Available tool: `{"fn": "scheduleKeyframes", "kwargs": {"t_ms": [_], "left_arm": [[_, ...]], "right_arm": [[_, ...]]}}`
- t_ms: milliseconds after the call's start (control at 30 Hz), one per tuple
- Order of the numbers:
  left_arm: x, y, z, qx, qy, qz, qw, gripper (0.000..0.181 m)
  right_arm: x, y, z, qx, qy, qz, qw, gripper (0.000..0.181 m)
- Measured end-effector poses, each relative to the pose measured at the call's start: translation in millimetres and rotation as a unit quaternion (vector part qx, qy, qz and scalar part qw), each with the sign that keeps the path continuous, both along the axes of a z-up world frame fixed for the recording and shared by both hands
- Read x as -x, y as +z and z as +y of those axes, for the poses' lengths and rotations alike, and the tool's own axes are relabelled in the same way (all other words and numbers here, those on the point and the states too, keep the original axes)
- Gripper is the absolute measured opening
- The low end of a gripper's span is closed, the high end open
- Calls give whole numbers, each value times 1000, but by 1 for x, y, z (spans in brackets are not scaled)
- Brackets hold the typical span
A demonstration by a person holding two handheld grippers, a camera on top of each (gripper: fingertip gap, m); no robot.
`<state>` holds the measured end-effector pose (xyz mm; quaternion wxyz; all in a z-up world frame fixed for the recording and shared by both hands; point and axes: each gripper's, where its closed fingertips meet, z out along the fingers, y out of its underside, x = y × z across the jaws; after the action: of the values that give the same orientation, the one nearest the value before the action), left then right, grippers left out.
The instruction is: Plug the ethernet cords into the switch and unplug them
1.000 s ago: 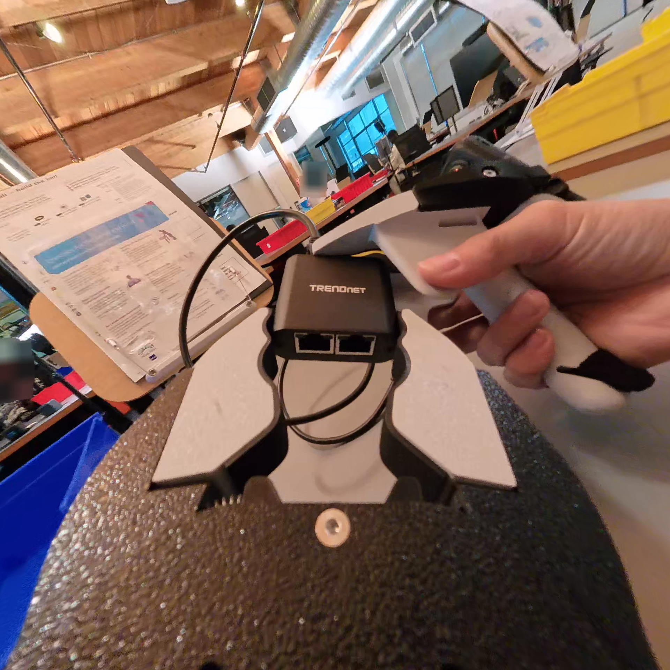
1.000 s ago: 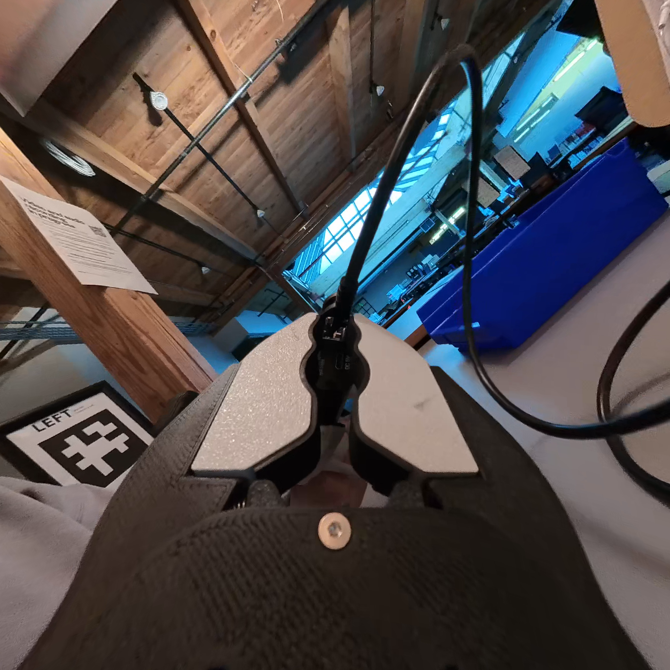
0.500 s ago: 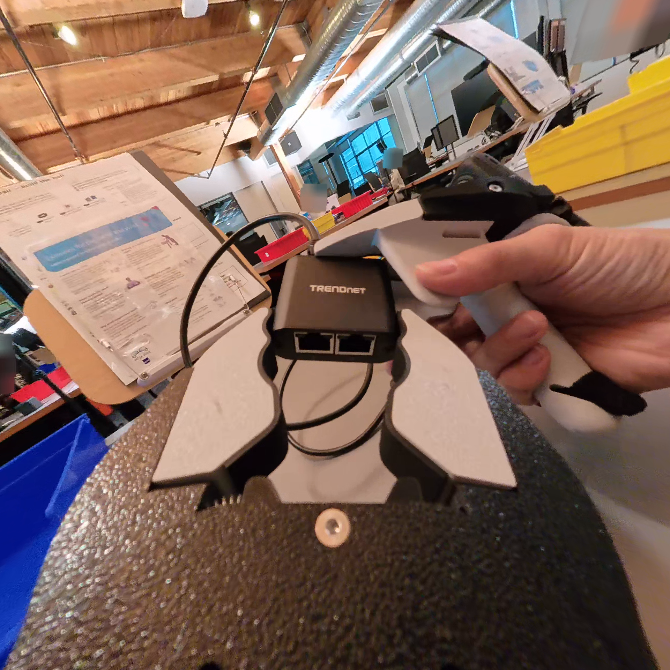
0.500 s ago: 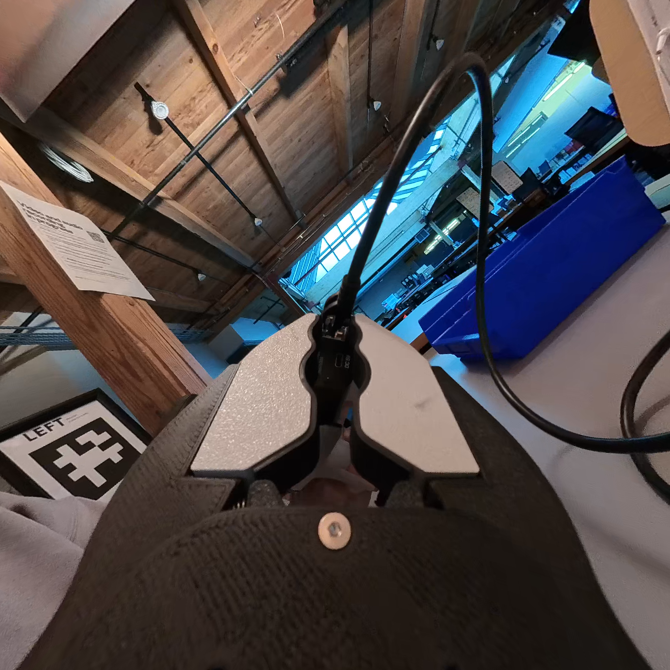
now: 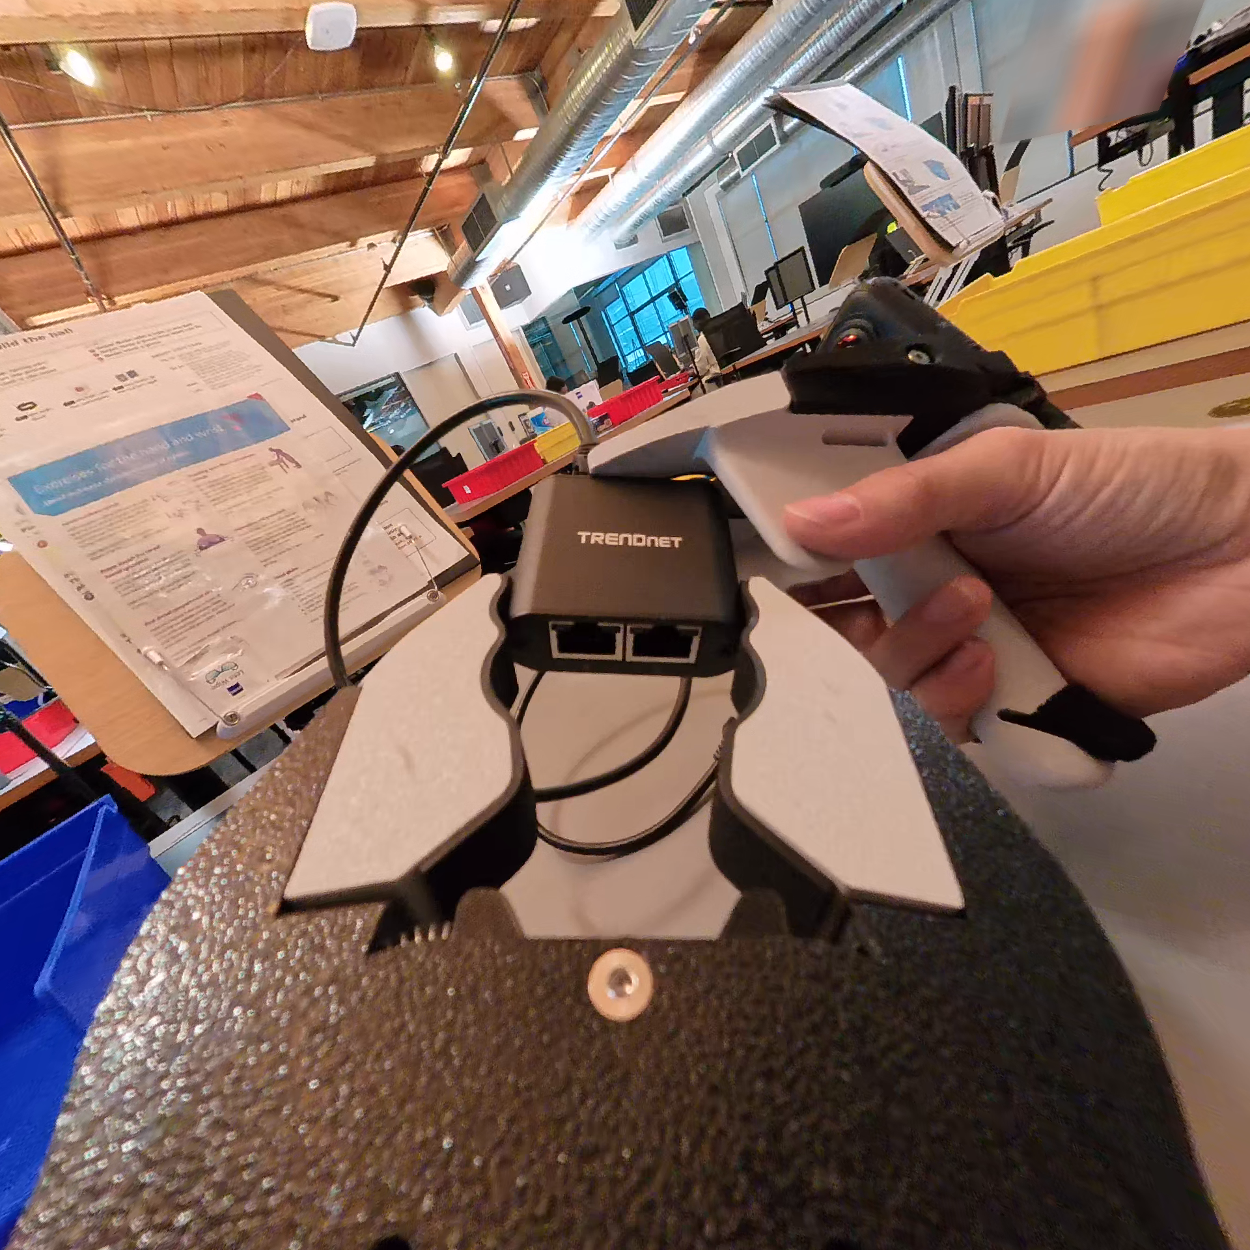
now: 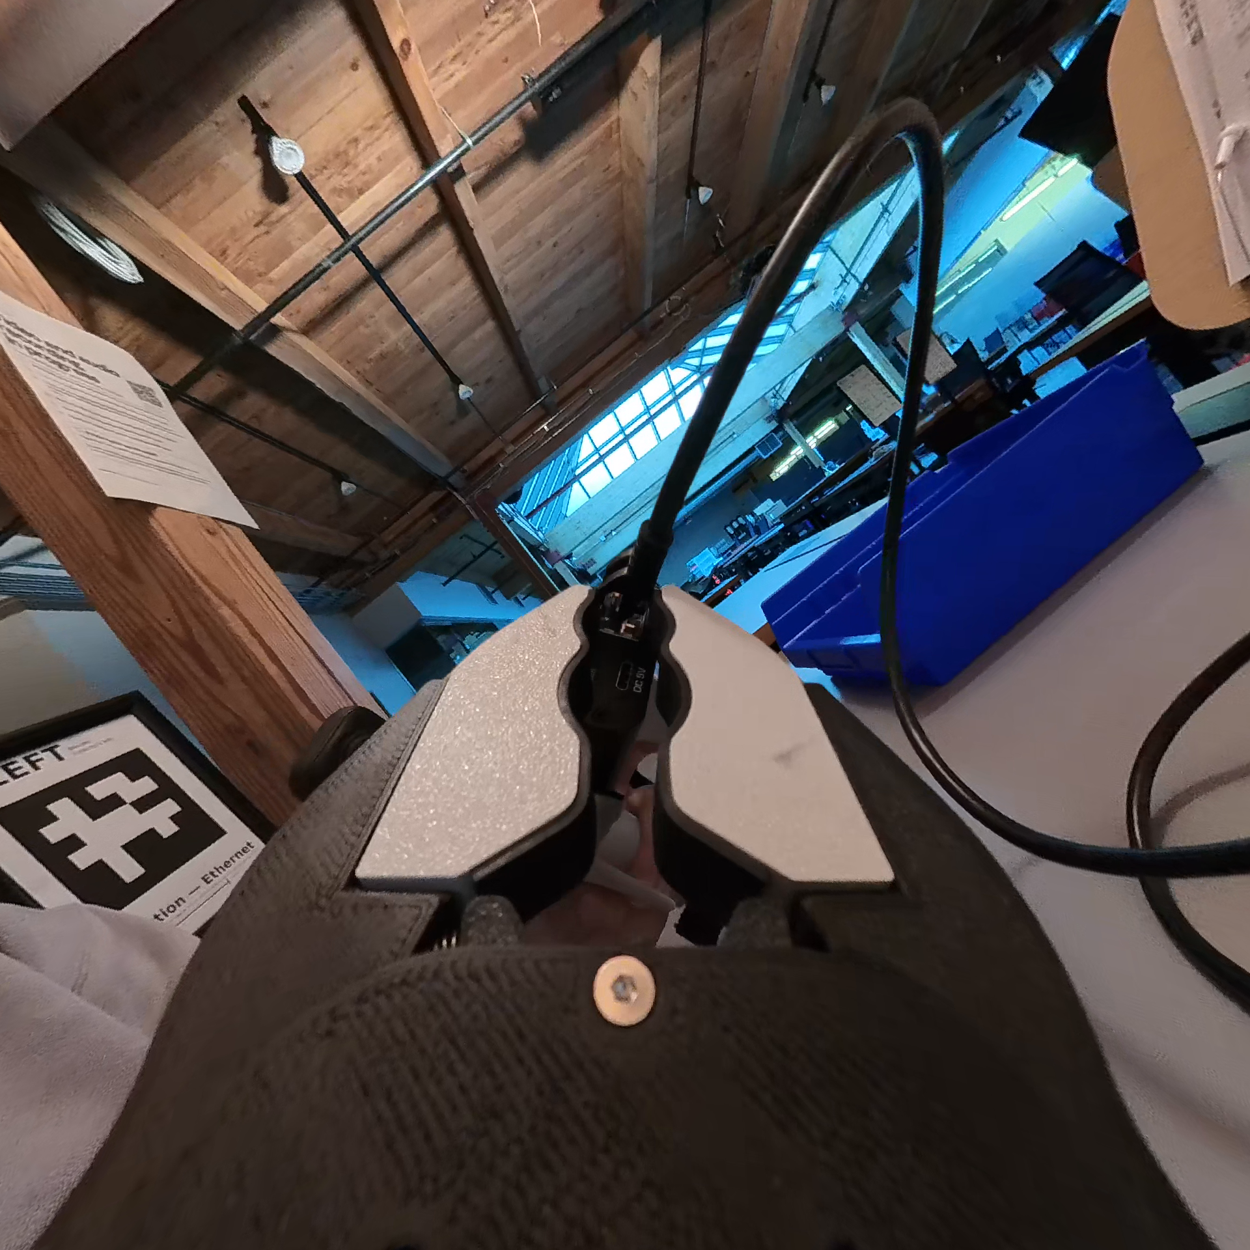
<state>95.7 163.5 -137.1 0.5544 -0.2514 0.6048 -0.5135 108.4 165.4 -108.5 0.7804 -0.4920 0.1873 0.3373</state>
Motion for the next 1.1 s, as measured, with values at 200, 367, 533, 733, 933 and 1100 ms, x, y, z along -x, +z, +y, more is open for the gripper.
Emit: {"fn": "scheduleKeyframes", "kwargs": {"t_ms": [200, 367, 533, 733, 933, 1100], "left_arm": [[-1, -2, 0, -6, 2, 3, 1000, 61], [-2, -4, 1, 0, 0, 8, 1000, 61], [-2, -4, 3, 1, 2, 11, 1000, 61], [0, -2, 3, 29, -9, 15, 999, 61], [0, 0, 3, 56, -19, 21, 998, 61], [-3, -4, 6, 39, -11, 24, 999, 61]], "right_arm": [[-2, -1, -1, 0, -1, 5, 1000, 14], [-3, -4, 0, 12, 4, 13, 1000, 13], [-5, -6, 3, 14, 1, 26, 1000, 13], [-4, -4, 4, 7, 0, 42, 999, 13], [-5, -5, 4, 12, -7, 44, 999, 13], [-6, -11, 5, 19, -10, 48, 999, 12]]}}
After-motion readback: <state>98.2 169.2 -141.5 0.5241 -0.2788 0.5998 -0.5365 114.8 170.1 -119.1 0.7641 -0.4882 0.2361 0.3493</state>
